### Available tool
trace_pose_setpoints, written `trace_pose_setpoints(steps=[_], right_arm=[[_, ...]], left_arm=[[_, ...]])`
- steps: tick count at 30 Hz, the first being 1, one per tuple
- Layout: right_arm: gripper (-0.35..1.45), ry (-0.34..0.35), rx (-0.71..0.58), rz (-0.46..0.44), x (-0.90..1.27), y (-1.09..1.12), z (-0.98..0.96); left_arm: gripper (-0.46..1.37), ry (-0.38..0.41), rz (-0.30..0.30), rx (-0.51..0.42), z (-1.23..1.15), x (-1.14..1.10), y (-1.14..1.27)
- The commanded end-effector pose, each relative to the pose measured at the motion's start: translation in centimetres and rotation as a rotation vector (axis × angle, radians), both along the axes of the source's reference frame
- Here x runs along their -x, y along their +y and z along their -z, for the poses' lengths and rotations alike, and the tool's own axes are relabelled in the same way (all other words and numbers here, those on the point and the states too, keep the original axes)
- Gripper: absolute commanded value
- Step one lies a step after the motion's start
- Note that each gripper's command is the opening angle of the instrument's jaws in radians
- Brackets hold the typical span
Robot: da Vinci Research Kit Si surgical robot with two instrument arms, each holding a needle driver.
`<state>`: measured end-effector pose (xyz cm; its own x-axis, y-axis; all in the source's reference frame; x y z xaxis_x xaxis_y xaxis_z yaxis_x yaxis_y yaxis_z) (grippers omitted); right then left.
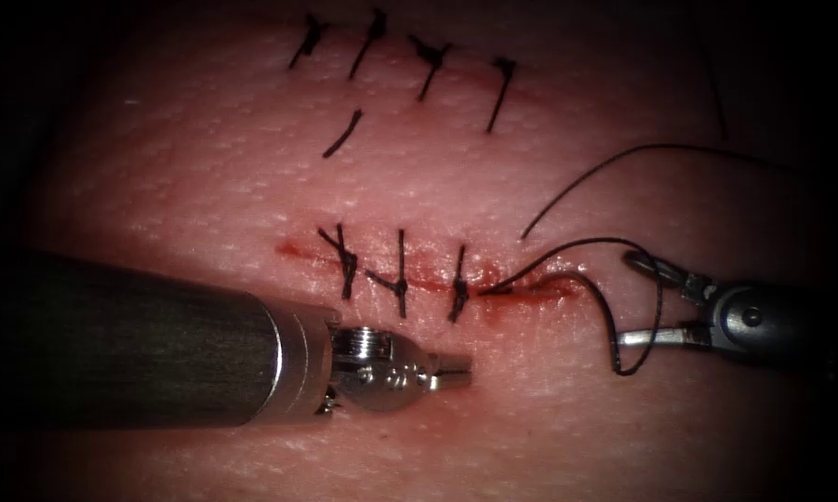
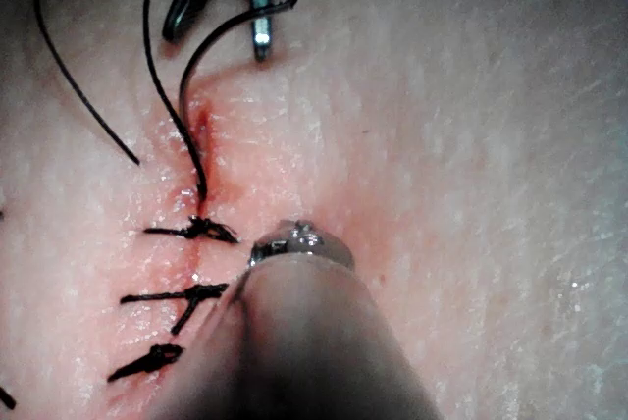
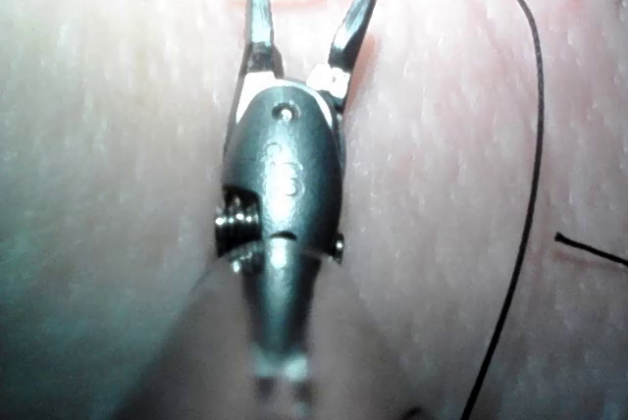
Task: Wound Closure
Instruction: With the right hand, regrasp the needle.
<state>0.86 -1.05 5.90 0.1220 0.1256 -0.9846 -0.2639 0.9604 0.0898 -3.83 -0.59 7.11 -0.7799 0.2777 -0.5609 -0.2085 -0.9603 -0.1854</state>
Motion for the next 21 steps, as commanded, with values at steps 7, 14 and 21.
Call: trace_pose_setpoints(steps=[7,14,21], right_arm=[[1.15,0.043,0.109,-0.034,0.00,0.16,0.00],[1.10,0.057,0.139,-0.058,-0.04,0.21,0.12],[1.00,0.085,0.158,-0.022,-0.23,0.15,0.20]], left_arm=[[-0.35,-0.002,-0.005,-0.006,0.00,0.00,0.00],[-0.35,-0.003,-0.006,-0.006,0.00,-0.02,0.00],[-0.35,-0.003,-0.006,-0.006,0.00,-0.01,-0.01]])
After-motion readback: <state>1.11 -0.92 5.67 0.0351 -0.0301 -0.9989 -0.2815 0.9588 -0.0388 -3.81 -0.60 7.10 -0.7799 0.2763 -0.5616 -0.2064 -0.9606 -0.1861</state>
